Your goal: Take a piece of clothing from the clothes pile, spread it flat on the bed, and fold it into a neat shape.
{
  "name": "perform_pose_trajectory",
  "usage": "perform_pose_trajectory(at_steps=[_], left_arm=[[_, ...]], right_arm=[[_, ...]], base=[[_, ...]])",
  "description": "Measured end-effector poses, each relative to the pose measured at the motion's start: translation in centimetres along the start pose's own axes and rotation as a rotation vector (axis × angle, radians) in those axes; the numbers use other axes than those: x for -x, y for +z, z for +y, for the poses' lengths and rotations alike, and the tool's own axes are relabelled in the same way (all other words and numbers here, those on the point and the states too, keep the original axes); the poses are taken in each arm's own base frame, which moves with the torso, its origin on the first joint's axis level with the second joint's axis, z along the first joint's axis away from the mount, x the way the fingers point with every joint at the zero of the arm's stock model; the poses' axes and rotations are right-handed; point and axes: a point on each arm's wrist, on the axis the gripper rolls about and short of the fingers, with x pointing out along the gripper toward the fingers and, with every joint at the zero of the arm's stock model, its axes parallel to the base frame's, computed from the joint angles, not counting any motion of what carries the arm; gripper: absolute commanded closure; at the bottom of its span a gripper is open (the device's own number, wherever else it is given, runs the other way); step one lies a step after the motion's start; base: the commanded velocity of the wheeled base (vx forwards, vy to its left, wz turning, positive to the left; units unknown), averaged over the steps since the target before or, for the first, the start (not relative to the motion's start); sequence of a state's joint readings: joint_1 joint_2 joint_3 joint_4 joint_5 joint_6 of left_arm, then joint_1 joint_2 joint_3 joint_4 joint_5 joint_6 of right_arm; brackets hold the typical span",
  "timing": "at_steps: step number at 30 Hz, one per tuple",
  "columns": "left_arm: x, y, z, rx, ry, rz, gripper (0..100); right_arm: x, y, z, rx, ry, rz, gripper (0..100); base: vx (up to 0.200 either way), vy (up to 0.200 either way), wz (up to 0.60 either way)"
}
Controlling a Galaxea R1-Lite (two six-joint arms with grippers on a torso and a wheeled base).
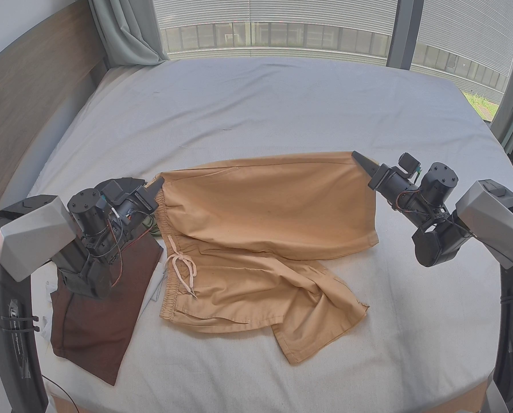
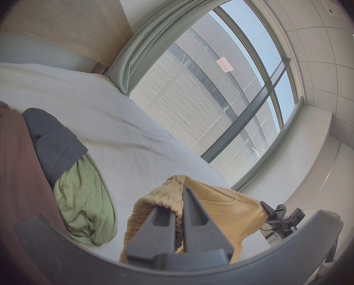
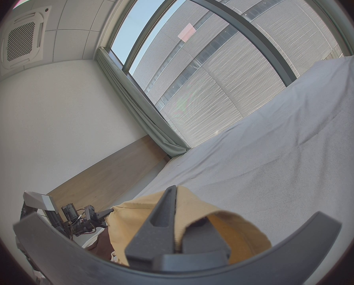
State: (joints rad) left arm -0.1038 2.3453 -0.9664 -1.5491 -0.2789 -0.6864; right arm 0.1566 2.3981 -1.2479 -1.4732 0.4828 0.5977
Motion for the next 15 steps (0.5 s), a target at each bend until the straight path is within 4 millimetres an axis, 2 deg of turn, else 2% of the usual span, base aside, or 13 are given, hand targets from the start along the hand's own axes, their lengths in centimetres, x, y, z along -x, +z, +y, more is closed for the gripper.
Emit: perform_pose_trajectory(at_steps=[7, 8, 9, 15], left_arm=[[-0.8, -0.6, 0.9, 0.032, -0.001, -0.005, 100], [-0.9, -0.7, 1.1, 0.034, 0.0, -0.005, 100], [-1.0, -0.8, 1.2, 0.036, 0.001, -0.005, 0], [-1.3, -1.3, 1.8, 0.078, 0.005, -0.003, 0]], right_arm=[[-1.1, -0.7, -1.5, 0.002, -0.003, -0.004, 100], [-1.3, -0.8, -1.7, 0.002, -0.004, -0.005, 0], [-1.5, -0.9, -1.9, 0.002, -0.006, -0.005, 0], [-2.0, -1.4, -2.8, 0.0, -0.017, -0.006, 0]], base=[[0.0, 0.0, 0.0], [0.0, 0.0, 0.0], [0.0, 0.0, 0.0], [0.0, 0.0, 0.0]])
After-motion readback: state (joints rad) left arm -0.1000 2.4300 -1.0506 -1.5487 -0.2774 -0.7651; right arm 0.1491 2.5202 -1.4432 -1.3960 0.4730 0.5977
